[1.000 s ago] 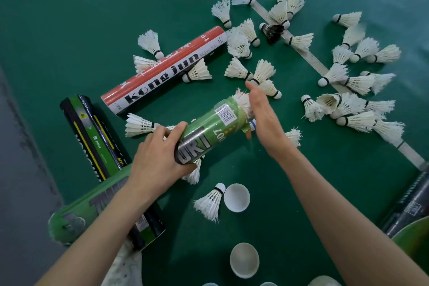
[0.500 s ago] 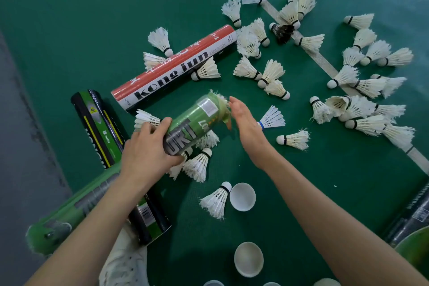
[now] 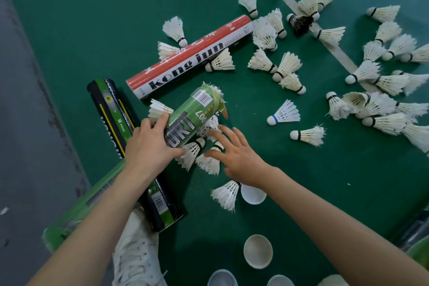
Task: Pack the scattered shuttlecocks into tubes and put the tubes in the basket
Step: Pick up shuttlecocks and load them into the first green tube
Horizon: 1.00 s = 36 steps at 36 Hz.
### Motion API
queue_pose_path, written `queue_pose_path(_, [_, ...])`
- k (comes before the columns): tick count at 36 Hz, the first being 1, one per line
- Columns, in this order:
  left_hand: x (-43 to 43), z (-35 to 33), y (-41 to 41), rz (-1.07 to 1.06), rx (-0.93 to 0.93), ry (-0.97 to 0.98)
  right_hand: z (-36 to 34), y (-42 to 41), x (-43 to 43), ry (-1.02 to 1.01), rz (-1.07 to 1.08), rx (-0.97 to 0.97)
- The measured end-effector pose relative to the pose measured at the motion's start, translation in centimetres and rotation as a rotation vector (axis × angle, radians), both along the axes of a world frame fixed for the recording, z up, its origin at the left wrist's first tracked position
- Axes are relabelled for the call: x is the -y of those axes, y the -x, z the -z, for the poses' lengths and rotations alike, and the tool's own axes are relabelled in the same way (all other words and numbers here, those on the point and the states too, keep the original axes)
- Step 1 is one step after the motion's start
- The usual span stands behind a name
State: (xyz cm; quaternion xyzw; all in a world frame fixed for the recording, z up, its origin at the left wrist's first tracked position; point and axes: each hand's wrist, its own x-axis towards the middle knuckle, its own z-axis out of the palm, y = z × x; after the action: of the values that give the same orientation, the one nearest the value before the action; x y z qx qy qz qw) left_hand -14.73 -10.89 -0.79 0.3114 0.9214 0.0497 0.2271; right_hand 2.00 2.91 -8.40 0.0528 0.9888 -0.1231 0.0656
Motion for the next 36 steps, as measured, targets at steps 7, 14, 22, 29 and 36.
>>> queue_pose_path(7, [-0.1, 0.0, -0.3, 0.011, 0.001, 0.018, 0.6, -1.5, -0.1, 0.048, -0.027, -0.125])
queue_pose_path(14, [-0.6, 0.2, -0.9, 0.05, 0.005, 0.026, 0.3, -3.5, -1.9, 0.302, 0.253, -0.09])
queue_pose_path(22, [-1.0, -0.2, -1.4, 0.084, 0.021, 0.024, -1.4, -5.1, -5.8, 0.628, 0.811, -0.6])
queue_pose_path(29, [-1.7, -0.5, -2.9, 0.22, 0.051, -0.009, -4.9, -2.1, -8.0, 0.946, 1.253, -0.725])
queue_pose_path(36, [-2.1, -1.1, -3.5, 0.251, 0.042, -0.087, -6.4, -1.0, -7.5, 1.127, 0.976, -0.596])
